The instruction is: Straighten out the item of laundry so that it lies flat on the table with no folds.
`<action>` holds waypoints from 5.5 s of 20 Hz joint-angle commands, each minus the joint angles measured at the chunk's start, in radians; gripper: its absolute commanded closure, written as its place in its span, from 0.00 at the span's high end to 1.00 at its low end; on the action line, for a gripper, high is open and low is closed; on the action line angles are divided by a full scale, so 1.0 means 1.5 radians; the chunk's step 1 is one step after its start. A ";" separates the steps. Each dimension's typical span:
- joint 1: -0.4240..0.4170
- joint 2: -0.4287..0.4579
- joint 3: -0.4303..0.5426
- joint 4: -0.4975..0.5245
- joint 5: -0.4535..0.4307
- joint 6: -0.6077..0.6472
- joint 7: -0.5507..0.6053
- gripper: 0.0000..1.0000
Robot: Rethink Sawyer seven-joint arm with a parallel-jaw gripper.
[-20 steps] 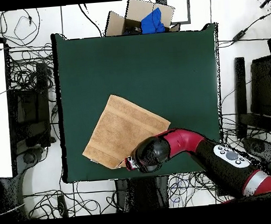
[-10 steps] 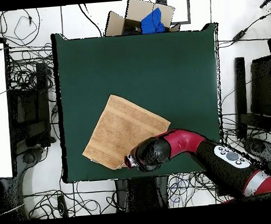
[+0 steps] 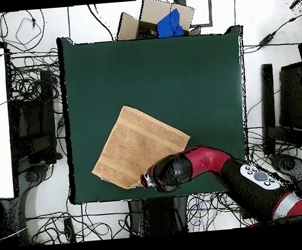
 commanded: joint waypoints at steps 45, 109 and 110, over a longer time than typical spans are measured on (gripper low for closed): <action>0.157 -0.157 -0.129 0.028 0.096 -0.113 0.186 1.00; 0.311 -0.016 -0.330 -0.030 0.184 -0.327 0.103 1.00; 0.310 -0.013 -0.328 -0.033 0.181 -0.325 0.097 1.00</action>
